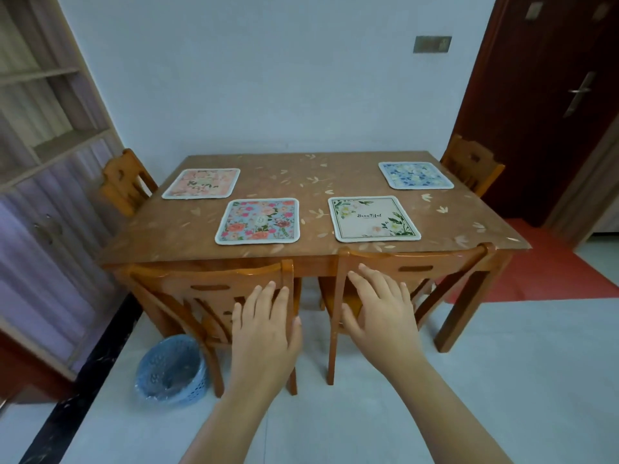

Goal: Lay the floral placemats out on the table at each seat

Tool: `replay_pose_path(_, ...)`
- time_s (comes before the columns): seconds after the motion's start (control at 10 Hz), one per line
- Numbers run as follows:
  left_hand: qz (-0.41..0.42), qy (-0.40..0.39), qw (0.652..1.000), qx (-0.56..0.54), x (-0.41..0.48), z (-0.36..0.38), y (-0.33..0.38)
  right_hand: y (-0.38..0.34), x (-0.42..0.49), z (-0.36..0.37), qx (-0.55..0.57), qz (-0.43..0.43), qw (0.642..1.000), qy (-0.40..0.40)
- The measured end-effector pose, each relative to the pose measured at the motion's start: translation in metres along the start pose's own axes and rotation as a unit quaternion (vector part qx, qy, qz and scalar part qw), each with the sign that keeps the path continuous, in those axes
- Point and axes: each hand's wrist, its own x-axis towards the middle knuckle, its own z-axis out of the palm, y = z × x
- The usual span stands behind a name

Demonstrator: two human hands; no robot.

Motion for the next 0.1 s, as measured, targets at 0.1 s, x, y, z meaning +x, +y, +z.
replay_pose_path(0.1, 0.003, 0.001, 1.0, -0.004, -0.0425, -0.0156, -0.0043, -0.0179, -0.0447, -0.0137, -0.004, 0.004, 1.0, 0.031)
